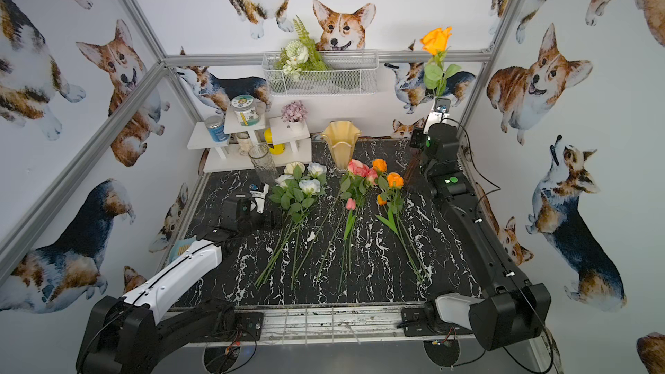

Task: Arrange the flowers in different vases according to their variety
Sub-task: Insert the flower into the vase.

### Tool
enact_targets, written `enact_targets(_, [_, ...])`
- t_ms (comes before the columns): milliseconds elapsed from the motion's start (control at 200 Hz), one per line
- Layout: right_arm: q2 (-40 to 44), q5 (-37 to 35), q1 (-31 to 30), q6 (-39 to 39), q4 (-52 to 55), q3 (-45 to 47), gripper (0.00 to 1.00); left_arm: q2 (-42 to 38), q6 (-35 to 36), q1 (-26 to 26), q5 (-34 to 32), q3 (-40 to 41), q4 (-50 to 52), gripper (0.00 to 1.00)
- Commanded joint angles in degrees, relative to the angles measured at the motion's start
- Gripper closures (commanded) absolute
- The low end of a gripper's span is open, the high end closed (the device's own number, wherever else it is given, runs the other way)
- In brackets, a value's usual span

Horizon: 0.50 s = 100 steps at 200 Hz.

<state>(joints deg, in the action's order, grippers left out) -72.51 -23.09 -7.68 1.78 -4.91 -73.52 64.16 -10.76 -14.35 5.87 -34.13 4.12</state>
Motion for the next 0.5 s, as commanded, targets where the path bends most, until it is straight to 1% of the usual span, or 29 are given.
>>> enact_targets(0, [-2.34, 1.12, 2.00, -1.19, -10.03, -1.09, 1.00, -0.09, 0.57, -0.24, -0.37, -0.28, -0.03, 0.00])
enact_targets(130, [-5.82, 2.11, 3.85, -1.21, -14.38, -1.01, 1.00, -0.22, 0.66, -0.58, -0.68, -0.31, 0.07, 0.00])
enact_targets(355, [-11.85, 1.29, 4.42, -2.73, -21.38, 0.34, 1.00, -0.35, 0.80, -0.94, -1.04, -0.22, 0.10, 0.00])
enact_targets(495, [-14.62, 1.34, 4.60, -2.88, -23.49, 0.63, 1.00, -0.35, 0.92, -1.03, -1.43, -0.23, 0.21, 0.00])
